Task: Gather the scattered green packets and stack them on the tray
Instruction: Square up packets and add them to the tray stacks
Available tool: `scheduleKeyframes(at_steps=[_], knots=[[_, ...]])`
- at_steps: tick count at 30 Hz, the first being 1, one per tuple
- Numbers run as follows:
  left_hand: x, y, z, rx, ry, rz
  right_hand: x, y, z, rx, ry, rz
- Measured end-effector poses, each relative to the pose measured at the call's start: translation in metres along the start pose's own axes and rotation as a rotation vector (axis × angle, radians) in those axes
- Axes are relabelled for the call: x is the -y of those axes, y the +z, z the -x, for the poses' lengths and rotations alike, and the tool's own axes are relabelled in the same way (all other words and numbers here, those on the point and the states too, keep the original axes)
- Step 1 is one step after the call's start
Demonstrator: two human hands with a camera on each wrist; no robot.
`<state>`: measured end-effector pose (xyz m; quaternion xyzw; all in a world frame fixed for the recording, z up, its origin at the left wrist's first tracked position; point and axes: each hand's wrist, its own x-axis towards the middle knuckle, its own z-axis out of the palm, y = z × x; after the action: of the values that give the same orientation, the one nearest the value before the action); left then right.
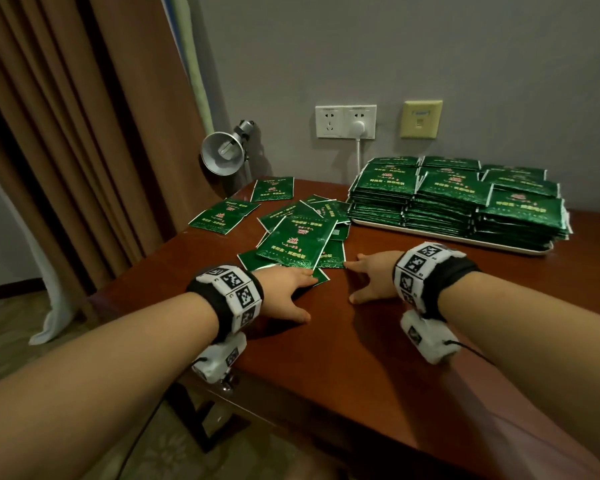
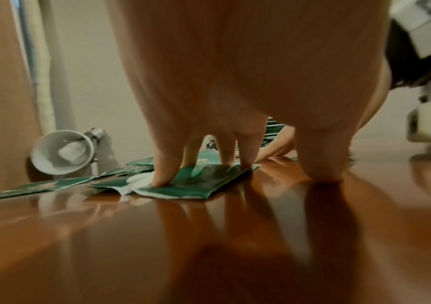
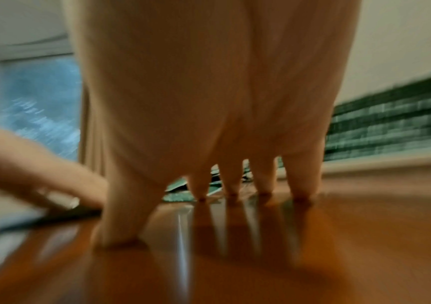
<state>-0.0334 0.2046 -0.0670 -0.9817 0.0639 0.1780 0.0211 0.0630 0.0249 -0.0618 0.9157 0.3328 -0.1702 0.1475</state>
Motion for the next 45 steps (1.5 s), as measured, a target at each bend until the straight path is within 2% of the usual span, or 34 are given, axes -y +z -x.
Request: scheduleKeyframes(at_steps=[5, 9, 11, 13, 15, 18, 22, 25, 31, 34, 39, 42, 45], knots=[[-0.018, 0.007, 0.015, -0.021, 0.083, 0.020, -0.014, 0.010, 0.033, -0.013, -0.032, -0.026], [-0.045, 0.009, 0.028, -0.056, 0.220, 0.066, -0.013, 0.008, 0.043, -0.200, -0.015, -0.076], [-0.062, 0.014, 0.033, -0.054, 0.288, 0.079, -0.013, 0.007, 0.048, -0.239, -0.034, -0.085], [-0.076, 0.016, 0.034, -0.052, 0.343, 0.086, -0.014, 0.008, 0.054, -0.193, -0.070, -0.050], [-0.082, 0.015, 0.033, -0.090, 0.374, 0.131, -0.018, 0.012, 0.057, -0.082, -0.088, 0.013], [-0.084, 0.017, 0.029, -0.179, 0.307, 0.170, -0.022, 0.020, 0.063, 0.025, -0.049, 0.075], [-0.078, 0.021, 0.024, -0.141, 0.151, 0.051, -0.034, 0.027, 0.074, 0.015, -0.016, 0.137], [-0.078, 0.014, 0.024, -0.139, 0.207, -0.130, -0.042, 0.030, 0.083, -0.006, 0.013, 0.134], [-0.089, 0.005, 0.033, 0.003, 0.229, -0.350, -0.045, 0.035, 0.096, -0.046, 0.059, 0.122], [-0.094, 0.010, 0.032, -0.015, 0.219, -0.418, -0.046, 0.037, 0.101, -0.054, 0.075, 0.122], [-0.098, 0.009, 0.034, -0.036, 0.211, -0.396, -0.033, 0.046, 0.101, -0.093, 0.104, -0.055], [-0.101, 0.007, 0.033, -0.019, 0.213, -0.459, -0.020, 0.050, 0.098, -0.093, 0.113, -0.036], [-0.103, 0.011, 0.031, -0.088, 0.217, -0.528, -0.012, 0.052, 0.095, -0.111, 0.110, -0.094]])
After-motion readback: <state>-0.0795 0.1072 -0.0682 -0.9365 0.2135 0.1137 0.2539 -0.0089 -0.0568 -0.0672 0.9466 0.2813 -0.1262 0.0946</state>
